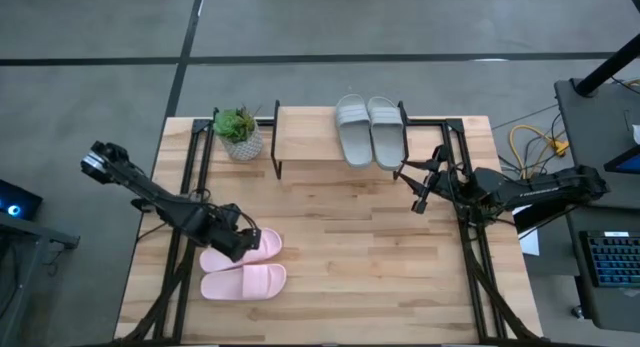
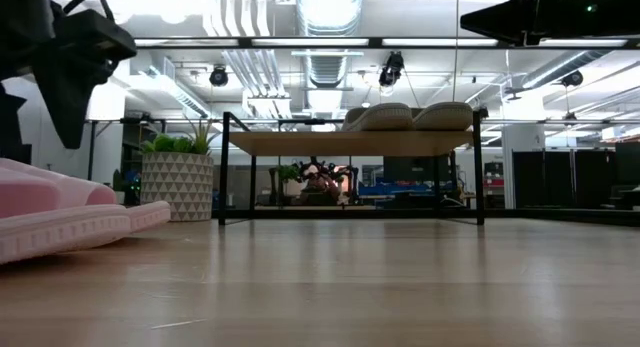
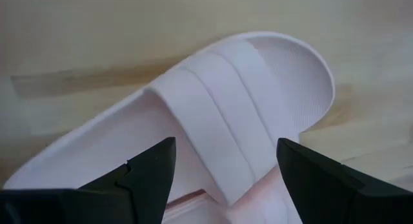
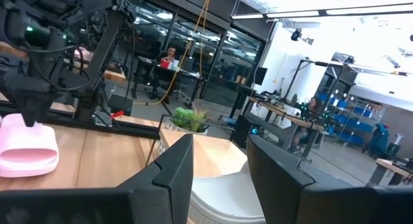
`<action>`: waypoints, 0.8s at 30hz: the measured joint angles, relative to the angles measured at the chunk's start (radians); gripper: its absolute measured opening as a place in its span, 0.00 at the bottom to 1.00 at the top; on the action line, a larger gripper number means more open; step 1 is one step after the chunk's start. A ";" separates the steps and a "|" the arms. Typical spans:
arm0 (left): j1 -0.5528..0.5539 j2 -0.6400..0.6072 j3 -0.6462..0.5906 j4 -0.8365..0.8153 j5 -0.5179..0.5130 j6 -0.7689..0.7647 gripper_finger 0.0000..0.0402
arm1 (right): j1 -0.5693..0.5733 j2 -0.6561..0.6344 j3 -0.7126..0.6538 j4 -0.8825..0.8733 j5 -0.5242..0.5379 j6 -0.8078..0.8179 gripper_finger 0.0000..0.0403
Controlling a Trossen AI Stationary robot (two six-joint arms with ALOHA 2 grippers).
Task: Pick and place slides into the shelf
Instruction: Put the top pink slides on the shelf
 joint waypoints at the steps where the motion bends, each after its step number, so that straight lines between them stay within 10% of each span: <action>1: -0.005 0.008 0.000 0.008 0.000 -0.003 0.63 | 0.000 0.000 0.000 0.000 0.000 -0.002 0.34; 24: -0.016 0.115 -0.002 0.113 -0.090 -0.029 0.61 | 0.000 0.000 -0.001 -0.010 0.000 -0.025 0.34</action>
